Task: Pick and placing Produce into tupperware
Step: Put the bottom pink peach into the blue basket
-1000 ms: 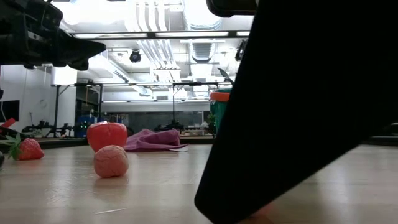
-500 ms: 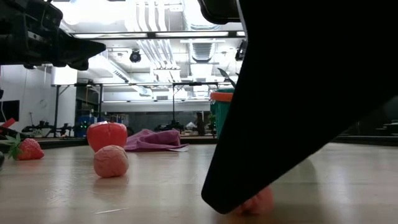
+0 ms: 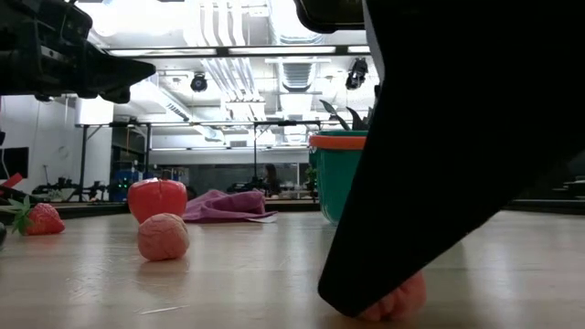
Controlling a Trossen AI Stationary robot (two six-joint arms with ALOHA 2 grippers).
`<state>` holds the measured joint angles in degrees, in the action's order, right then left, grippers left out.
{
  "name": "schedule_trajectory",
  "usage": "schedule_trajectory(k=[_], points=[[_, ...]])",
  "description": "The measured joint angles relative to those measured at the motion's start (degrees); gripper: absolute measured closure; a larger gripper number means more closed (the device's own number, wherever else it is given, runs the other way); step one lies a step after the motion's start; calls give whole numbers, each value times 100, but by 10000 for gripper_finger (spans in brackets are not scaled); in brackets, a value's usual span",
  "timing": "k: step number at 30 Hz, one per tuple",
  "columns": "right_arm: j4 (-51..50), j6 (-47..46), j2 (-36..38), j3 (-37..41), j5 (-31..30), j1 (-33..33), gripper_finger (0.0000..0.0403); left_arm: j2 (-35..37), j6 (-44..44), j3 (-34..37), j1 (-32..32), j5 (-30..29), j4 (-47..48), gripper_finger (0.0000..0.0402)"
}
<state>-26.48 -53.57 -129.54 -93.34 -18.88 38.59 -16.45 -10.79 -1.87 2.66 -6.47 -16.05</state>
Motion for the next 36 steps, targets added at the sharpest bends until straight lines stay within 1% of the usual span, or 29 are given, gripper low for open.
schedule_trajectory(k=[12, 16, 21, 28, 32, 36], points=[[-7, 23, 0, 0, 0, 2, 332, 0, 0, 0, -2, 1, 0, 402], [-11, 189, 8, 0, -36, 2, 332, 0, 0, 0, 0, 0, -1, 402], [-200, 616, 126, 15, -472, 5, 333, 2, 0, 0, 0, 1, 0, 402], [-914, 742, 696, 10, -1096, 6, 333, 4, -2, 0, 0, -1, 2, 402], [-918, 1027, 1092, 10, -1442, 58, 333, 9, -4, 0, -1, 1, 1, 402], [-850, 1402, 1419, 28, -1637, 129, 333, 9, -4, 0, -2, -1, 2, 402]])
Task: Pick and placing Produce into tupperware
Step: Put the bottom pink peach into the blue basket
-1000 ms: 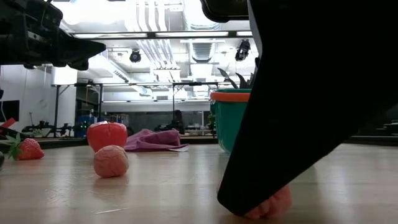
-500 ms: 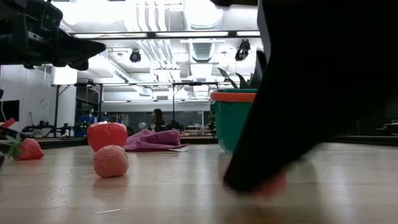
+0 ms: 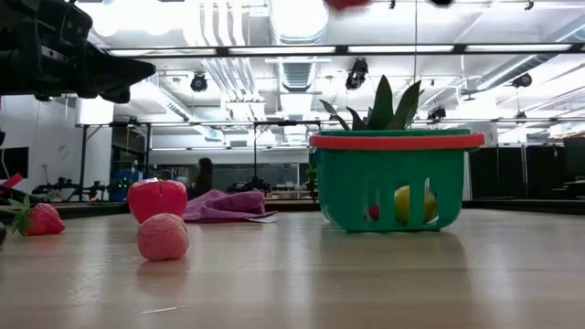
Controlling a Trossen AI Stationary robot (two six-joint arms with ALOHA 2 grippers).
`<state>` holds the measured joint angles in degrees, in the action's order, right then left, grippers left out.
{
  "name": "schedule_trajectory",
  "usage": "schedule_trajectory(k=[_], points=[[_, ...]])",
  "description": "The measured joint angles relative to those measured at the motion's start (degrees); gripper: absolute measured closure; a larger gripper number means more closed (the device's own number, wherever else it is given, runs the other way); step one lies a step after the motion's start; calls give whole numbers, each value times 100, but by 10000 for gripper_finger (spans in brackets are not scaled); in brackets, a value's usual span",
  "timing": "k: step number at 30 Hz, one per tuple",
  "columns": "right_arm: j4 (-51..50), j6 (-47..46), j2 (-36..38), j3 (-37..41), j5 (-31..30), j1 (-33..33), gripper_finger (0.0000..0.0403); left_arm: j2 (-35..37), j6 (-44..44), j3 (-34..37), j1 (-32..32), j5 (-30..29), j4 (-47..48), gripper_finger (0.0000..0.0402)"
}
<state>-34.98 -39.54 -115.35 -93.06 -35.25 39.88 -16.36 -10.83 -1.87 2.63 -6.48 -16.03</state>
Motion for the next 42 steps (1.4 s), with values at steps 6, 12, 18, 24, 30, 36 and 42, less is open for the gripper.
schedule_trajectory(k=[6, 12, 18, 24, 30, 36, 42], points=[[168, 716, 544, 15, -100, 158, 333, -1, 0, 0, 1, 1, 0, 402], [795, 1788, 1015, 52, -29, 355, 333, 0, 0, 0, 2, 0, -4, 402], [2048, 3358, 1399, 52, 365, 616, 336, 0, 0, 0, 0, 1, -4, 402], [3014, 5121, 1567, 52, 373, 855, 349, 0, 0, 0, 1, 0, -7, 402], [3263, 6632, 1567, 52, 418, 966, 359, -2, 0, 0, 0, 0, -7, 402], [3251, 6822, 1565, 52, 398, 931, 363, -2, 0, 0, 1, 2, -7, 402], [3212, 6370, 1562, 52, -675, 940, 364, -7, 0, 0, 0, 0, -4, 402]])
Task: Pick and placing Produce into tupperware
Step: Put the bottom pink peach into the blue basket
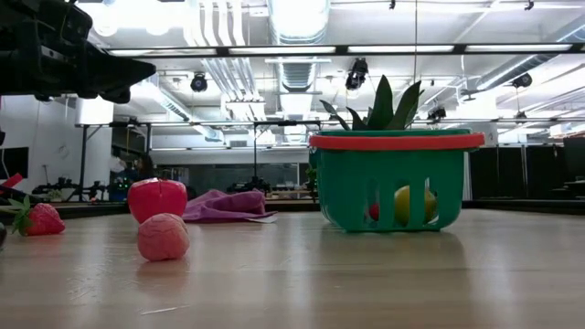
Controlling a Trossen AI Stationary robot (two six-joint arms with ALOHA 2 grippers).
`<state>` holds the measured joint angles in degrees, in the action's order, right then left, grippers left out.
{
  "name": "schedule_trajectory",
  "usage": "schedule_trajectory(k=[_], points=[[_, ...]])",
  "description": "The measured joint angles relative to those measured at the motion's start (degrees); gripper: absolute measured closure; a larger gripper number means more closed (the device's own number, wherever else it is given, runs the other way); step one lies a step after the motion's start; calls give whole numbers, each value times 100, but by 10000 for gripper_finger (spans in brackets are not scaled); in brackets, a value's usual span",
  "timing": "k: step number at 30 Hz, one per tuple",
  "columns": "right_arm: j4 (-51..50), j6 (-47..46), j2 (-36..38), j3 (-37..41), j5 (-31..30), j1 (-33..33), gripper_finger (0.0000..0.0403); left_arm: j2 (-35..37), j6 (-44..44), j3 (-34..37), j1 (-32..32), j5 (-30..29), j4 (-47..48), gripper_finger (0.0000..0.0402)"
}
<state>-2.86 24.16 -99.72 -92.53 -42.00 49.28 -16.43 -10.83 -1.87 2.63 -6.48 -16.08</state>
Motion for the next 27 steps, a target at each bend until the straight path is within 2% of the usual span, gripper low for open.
schedule_trajectory(k=[9, 14, 22, 24, 27], points=[[-273, -1141, -7, 0, -3454, -4, 365, 7, 0, 0, 1, 1, 0, 402], [-292, -1460, -17, 0, -4765, -45, 365, 7, 0, 0, 0, 2, 0, 402], [-289, -1388, -26, 44, -4505, -118, 365, 7, 0, 0, 0, 2, 0, 402], [-301, -1230, -26, 50, -4050, -118, 365, 5, 0, 0, 0, 0, -1, 402], [-299, -847, -26, 52, -3052, -118, 365, 4, 0, 0, 0, 0, 0, 402]])
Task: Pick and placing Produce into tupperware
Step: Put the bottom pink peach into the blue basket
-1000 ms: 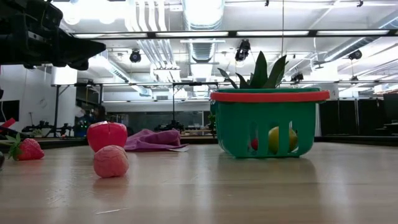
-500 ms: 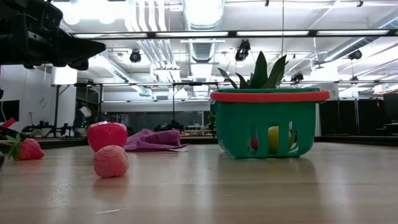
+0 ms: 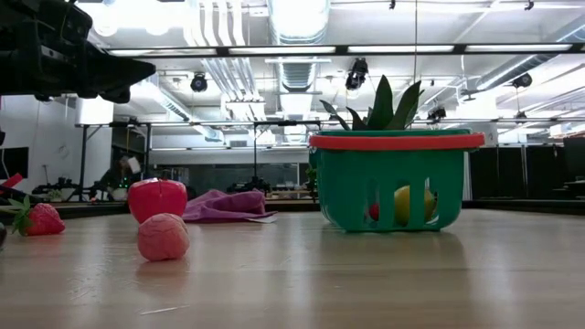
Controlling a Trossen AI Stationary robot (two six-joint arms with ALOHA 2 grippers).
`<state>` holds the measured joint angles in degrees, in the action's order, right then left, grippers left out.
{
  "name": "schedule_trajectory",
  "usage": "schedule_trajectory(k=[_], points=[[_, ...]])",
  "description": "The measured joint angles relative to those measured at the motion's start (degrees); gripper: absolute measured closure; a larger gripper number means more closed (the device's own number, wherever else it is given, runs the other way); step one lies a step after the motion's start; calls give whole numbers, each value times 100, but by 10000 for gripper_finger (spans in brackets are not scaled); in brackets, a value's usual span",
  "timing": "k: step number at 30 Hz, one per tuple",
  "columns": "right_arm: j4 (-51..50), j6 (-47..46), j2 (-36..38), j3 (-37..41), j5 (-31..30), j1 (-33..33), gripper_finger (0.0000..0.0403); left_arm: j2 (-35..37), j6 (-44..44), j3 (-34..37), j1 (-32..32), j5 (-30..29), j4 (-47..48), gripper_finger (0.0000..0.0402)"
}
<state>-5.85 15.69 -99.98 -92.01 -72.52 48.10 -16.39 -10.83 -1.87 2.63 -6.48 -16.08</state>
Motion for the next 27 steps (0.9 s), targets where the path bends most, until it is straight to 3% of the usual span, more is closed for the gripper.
schedule_trajectory(k=[8, 10, 15, 21, 22, 24, 27], points=[[7, 89, 2, 0, 3055, 0, 365, -4, 1, 0, 0, 1, 1, 402], [74, 90, 2, 0, 3509, 0, 365, -4, 0, 0, 2, 2, 0, 402], [42, -5, 11, -1, 2672, 1, 365, 1, 2, 0, 0, 1, 0, 402], [13, -73, 13, 0, -74, -11, 365, -4, 2, 0, 0, 1, 0, 402], [-45, -94, 17, 0, -259, -11, 365, -4, 2, 0, 0, 2, 0, 402], [-153, -94, 22, 0, 65, -15, 365, -2, 2, 0, 0, 2, 0, 402], [-191, -27, 20, 4, 1415, -13, 365, -4, 2, 0, 1, 2, 0, 402]])
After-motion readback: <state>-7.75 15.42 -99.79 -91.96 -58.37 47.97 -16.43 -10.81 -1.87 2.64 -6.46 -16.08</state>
